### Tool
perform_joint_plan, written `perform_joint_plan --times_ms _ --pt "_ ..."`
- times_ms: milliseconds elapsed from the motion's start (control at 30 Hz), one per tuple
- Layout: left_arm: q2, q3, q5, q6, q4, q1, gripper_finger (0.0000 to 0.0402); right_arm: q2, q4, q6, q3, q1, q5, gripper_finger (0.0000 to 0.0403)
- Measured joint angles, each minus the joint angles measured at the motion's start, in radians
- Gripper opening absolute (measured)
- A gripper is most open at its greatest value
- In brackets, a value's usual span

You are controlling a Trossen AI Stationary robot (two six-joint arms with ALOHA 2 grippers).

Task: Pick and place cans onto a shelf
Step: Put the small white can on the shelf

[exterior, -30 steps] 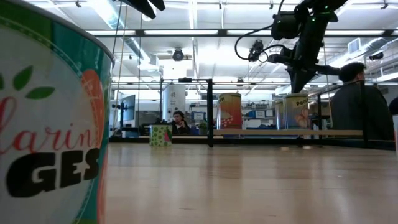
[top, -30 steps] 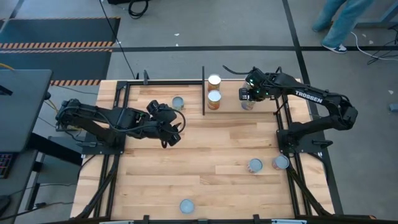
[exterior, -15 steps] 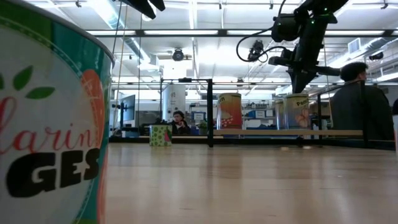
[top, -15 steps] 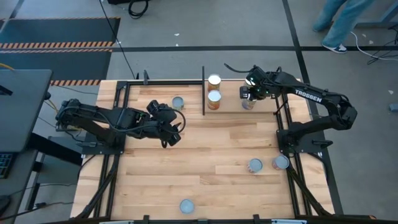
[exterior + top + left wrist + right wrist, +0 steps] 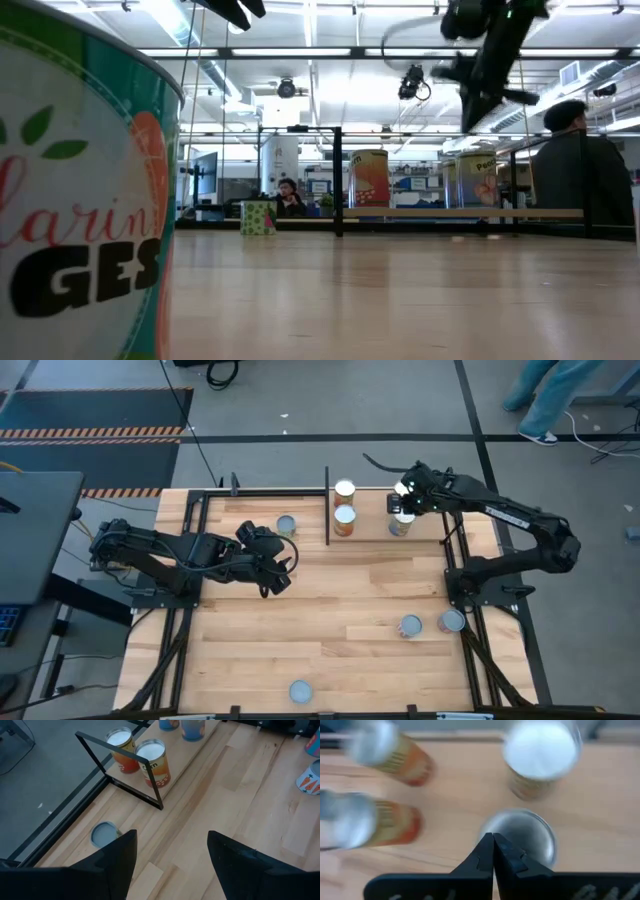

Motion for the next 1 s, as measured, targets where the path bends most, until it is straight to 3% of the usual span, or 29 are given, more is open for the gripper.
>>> perform_joint_plan --times_ms 100,267,433,567,733,1000 --pt "0.0 0.0 0.0 0.002 0.0 0.0 0.0247 -0.044 0.037 -0.064 0.029 0.131 0.039 0.0008" --pt "0.0 0.0 -0.04 0.011 0.001 0.0 0.0247 -0.069 0.062 -0.087 0.029 0.479 0.073 0.0008" --pt "0.0 0.0 -0.057 0.003 0.024 0.001 0.0247 -0.022 0.059 -0.079 0.029 0.815 0.047 0.0011" --pt "0.0 0.0 -0.053 0.0 0.055 0.0 0.0247 0.04 0.041 -0.116 0.029 0.999 0.015 0.0031" --pt "0.0 0.0 -0.035 -0.011 0.066 -0.004 0.0247 0.119 -0.005 -0.199 0.029 1.126 -0.073 0.0102" --pt "0.001 0.0 -0.022 -0.003 0.113 -0.018 0.0247 0.259 -0.203 -0.227 0.027 1.172 -0.154 0.0274"
